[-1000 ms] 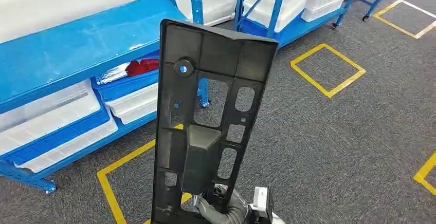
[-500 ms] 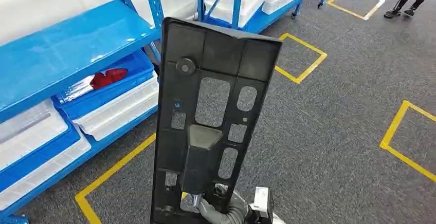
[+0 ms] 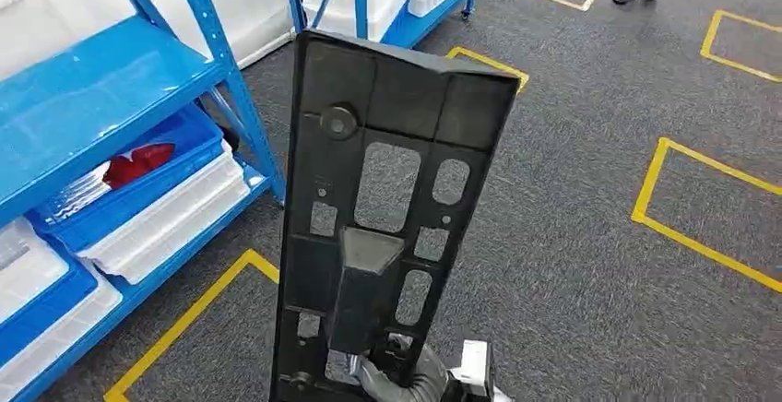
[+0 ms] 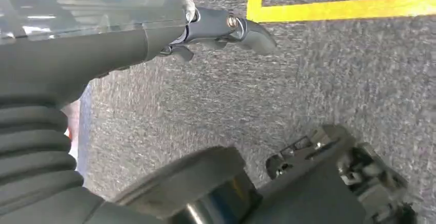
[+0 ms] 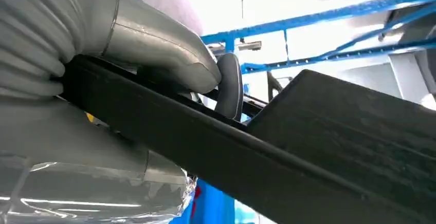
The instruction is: Take the parts from the cabinet and place them on the table.
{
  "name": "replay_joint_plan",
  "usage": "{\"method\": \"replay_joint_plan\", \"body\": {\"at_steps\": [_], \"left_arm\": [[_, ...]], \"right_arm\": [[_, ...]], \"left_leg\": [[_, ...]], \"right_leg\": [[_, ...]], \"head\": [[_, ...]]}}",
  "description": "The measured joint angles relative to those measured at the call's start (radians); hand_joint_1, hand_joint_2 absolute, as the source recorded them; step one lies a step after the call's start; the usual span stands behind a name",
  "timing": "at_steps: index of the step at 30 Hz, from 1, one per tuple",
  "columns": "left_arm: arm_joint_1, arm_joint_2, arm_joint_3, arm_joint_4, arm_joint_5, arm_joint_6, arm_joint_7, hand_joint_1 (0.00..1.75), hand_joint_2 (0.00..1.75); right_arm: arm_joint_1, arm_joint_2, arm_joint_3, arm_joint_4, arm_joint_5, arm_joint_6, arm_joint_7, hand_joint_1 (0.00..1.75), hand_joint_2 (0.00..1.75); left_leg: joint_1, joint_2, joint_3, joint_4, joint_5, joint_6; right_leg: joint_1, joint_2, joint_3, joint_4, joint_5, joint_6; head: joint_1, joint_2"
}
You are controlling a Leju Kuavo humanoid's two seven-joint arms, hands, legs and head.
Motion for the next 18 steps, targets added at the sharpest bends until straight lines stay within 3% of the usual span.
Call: {"method": "replay_joint_plan", "body": {"at_steps": [1, 2, 3, 4, 5, 6, 7, 8, 9, 10, 11, 12, 15, 16, 17, 18], "left_arm": [[-0.002, -0.001, 0.000, 0.000, 0.000, 0.003, -0.001, 0.00, 1.75], [-0.003, -0.001, 0.000, 0.000, 0.000, 0.004, -0.003, 0.00, 1.75], [-0.003, -0.001, 0.000, 0.000, 0.001, 0.006, -0.004, 0.00, 1.75], [-0.001, -0.001, 0.000, 0.000, 0.001, 0.006, -0.005, 0.00, 1.75], [0.000, -0.001, 0.000, 0.000, 0.001, 0.007, -0.005, 0.00, 1.75], [0.003, -0.001, 0.000, 0.000, 0.001, 0.007, -0.005, 0.00, 1.75], [0.005, -0.001, 0.000, 0.000, 0.002, 0.007, -0.006, 0.00, 1.75], [0.007, -0.001, 0.000, 0.000, 0.002, 0.007, -0.006, 0.00, 1.75], [0.006, 0.000, 0.000, 0.000, 0.002, 0.007, -0.006, 0.00, 1.75], [0.004, 0.000, 0.000, 0.000, 0.002, 0.006, -0.006, 0.00, 1.75], [0.005, 0.000, -0.001, 0.000, 0.001, 0.005, -0.007, 0.00, 1.75], [0.006, 0.000, -0.001, 0.000, 0.000, 0.001, -0.008, 0.00, 1.75], [0.002, 0.000, -0.003, 0.000, -0.002, -0.004, -0.011, 0.00, 1.75], [0.002, 0.000, -0.005, 0.000, -0.002, -0.005, -0.011, 0.00, 1.75], [0.002, -0.002, -0.008, 0.000, -0.003, -0.006, -0.011, 0.00, 1.75], [0.002, -0.002, -0.010, 0.000, -0.003, -0.008, -0.012, 0.00, 1.75]], "right_arm": [[0.001, 0.000, 0.000, -0.001, 0.000, 0.000, 0.000, 1.69, 1.75], [0.001, 0.000, -0.001, -0.002, 0.001, 0.002, -0.001, 1.69, 1.75], [-0.001, 0.001, -0.001, -0.003, 0.001, 0.002, -0.001, 1.69, 1.75], [-0.002, 0.002, -0.001, -0.003, 0.001, 0.003, -0.001, 1.69, 1.75], [-0.001, 0.002, -0.001, -0.003, 0.001, 0.005, -0.001, 1.69, 1.75], [0.000, 0.002, -0.001, -0.003, 0.001, 0.005, 0.000, 1.69, 1.75], [0.001, 0.002, -0.001, -0.003, 0.001, 0.005, 0.000, 1.69, 1.75], [0.001, 0.002, -0.001, -0.003, 0.001, 0.005, 0.000, 1.69, 1.75], [0.001, 0.002, -0.001, -0.003, 0.001, 0.005, 0.000, 1.69, 1.75], [0.001, 0.002, -0.001, -0.003, 0.001, 0.005, 0.000, 1.69, 1.75], [0.001, 0.002, -0.001, -0.003, 0.001, 0.004, 0.000, 1.69, 1.75], [0.000, 0.002, -0.001, -0.003, 0.001, 0.004, -0.001, 1.69, 1.75], [0.008, -0.001, -0.001, -0.008, 0.002, -0.001, -0.004, 1.69, 1.75], [0.010, -0.002, -0.001, -0.010, 0.002, -0.002, -0.005, 1.69, 1.75], [0.013, -0.003, -0.001, -0.012, 0.002, -0.002, -0.005, 1.69, 1.75], [0.012, -0.003, -0.001, -0.014, 0.002, -0.002, -0.006, 1.69, 1.75]], "left_leg": [[0.000, 0.006, 0.004, 0.000, -0.005, -0.008], [0.006, -0.045, -0.002, 0.020, -0.023, -0.013], [0.007, -0.080, -0.023, 0.071, -0.058, -0.014], [0.007, -0.096, -0.058, 0.148, -0.100, -0.016], [0.007, -0.103, -0.101, 0.237, -0.139, -0.019], [0.007, -0.104, -0.136, 0.308, -0.160, -0.020], [0.007, -0.104, -0.153, 0.332, -0.153, -0.020], [0.007, -0.104, -0.143, 0.304, -0.120, -0.020], [0.008, -0.106, -0.116, 0.240, -0.074, -0.019], [0.008, -0.118, -0.073, 0.139, -0.018, -0.016], [0.011, -0.157, -0.036, 0.053, 0.020, -0.012], [0.012, -0.190, -0.025, 0.022, 0.005, -0.007], [0.005, -0.168, -0.025, 0.021, 0.005, 0.007], [0.011, -0.158, -0.022, 0.012, 0.010, 0.015], [0.013, -0.139, -0.018, 0.005, 0.016, 0.023], [0.012, -0.131, -0.018, 0.003, 0.017, 0.029]], "right_leg": [[-0.008, 0.016, 0.006, -0.013, 0.008, -0.011], [-0.012, 0.026, 0.009, -0.019, 0.013, -0.017], [-0.012, 0.034, 0.008, -0.019, 0.014, -0.023], [-0.012, 0.044, 0.007, -0.019, 0.015, -0.026], [-0.011, 0.057, 0.006, -0.018, 0.015, -0.028], [-0.009, 0.070, 0.005, -0.018, 0.015, -0.028], [-0.008, 0.085, 0.005, -0.017, 0.015, -0.028], [-0.008, 0.100, 0.006, -0.016, 0.015, -0.028], [-0.009, 0.113, 0.007, -0.013, 0.014, -0.027], [-0.010, 0.127, 0.009, -0.009, 0.012, -0.024], [-0.012, 0.137, 0.007, -0.004, 0.010, -0.019], [-0.005, 0.147, 0.000, 0.006, 0.007, -0.014], [-0.015, 0.173, -0.011, 0.001, 0.017, 0.006], [-0.011, 0.184, -0.013, 0.002, 0.018, 0.013], [-0.013, 0.159, -0.015, 0.013, 0.008, 0.014], [-0.008, 0.109, -0.035, 0.052, -0.020, 0.018]], "head": [[0.000, 0.000], [0.000, 0.000], [0.000, 0.000], [0.000, 0.000], [0.000, 0.000], [0.000, 0.000], [0.000, 0.000], [0.000, 0.000], [0.000, 0.000], [0.000, 0.000], [0.000, 0.000], [0.000, 0.000], [0.000, 0.000], [0.000, 0.000], [0.000, 0.000], [0.000, 0.000]]}}
